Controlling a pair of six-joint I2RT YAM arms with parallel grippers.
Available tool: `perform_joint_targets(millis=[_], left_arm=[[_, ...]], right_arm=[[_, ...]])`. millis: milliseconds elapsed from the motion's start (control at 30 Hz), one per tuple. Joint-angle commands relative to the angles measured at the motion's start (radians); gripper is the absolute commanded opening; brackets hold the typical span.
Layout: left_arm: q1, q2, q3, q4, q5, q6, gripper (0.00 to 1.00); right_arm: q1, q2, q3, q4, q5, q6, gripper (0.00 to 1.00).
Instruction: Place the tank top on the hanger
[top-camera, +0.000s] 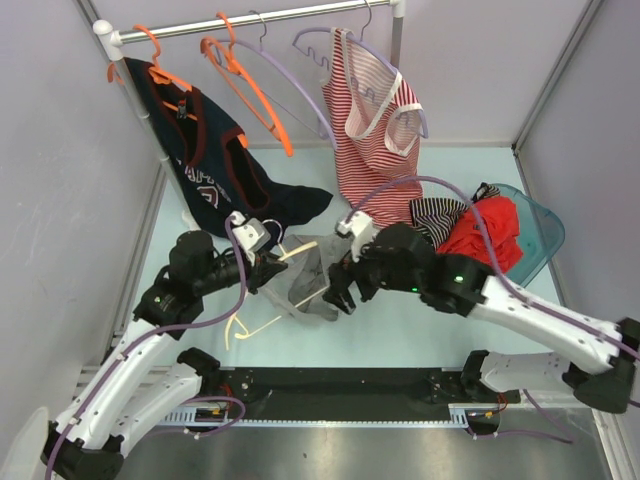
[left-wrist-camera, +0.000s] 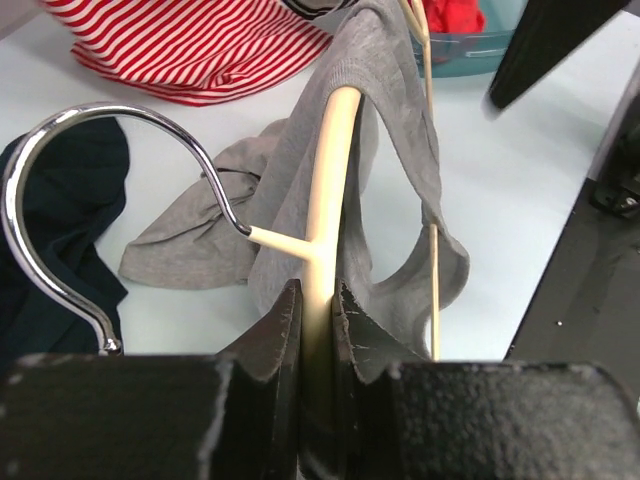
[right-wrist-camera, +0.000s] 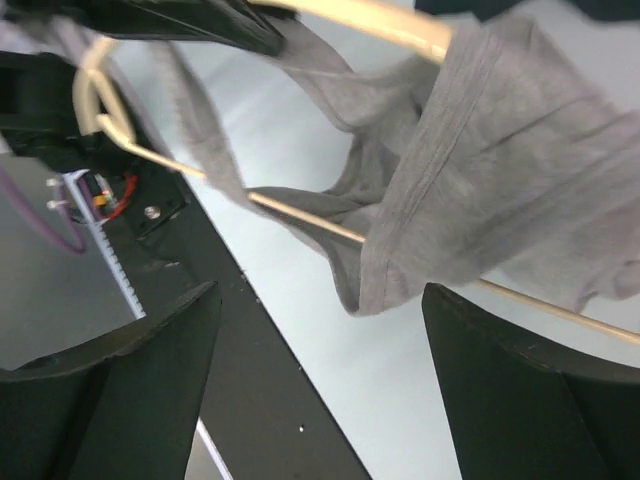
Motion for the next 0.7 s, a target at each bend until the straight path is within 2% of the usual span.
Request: perform_joint_targets(millis=[0,67,167,300,433,667], left_arm=[[0.002,-0.014,0.007,0.066,0.139,0.040,0.03],[0.002,-0.011,0.007,0.058,0.240,0.052,0.07],[0.002,-0.009,0.010,0.052,0.295,0.063,0.07],[0.000,0.020,0.025,0.023,0.418,0.069,0.07],[-0.009,0.025,0.034,0.008,0.449,0.079,0.05],[-0.023,0.006,0.031,0.008,0.436,0.082,0.04]], right_arm=[[0.003,-0.179,0.099,-0.083,-0.058,-0.116,0.88],[-0.009,-0.224,0.108,-0.096,-0.068,-0.175,0.88],[-0.065,-0.244,0.131,-0.101,-0.186,-0.231,0.88],[-0.204,-0.204,0.172,-0.109,-0.465,-0.268,0.88],[-0.342,-0.109,0.215,-0.152,-0.662,-0.293,0.87],[-0.355,0.012,0.238,-0.215,-0.797,-0.308,0.84]])
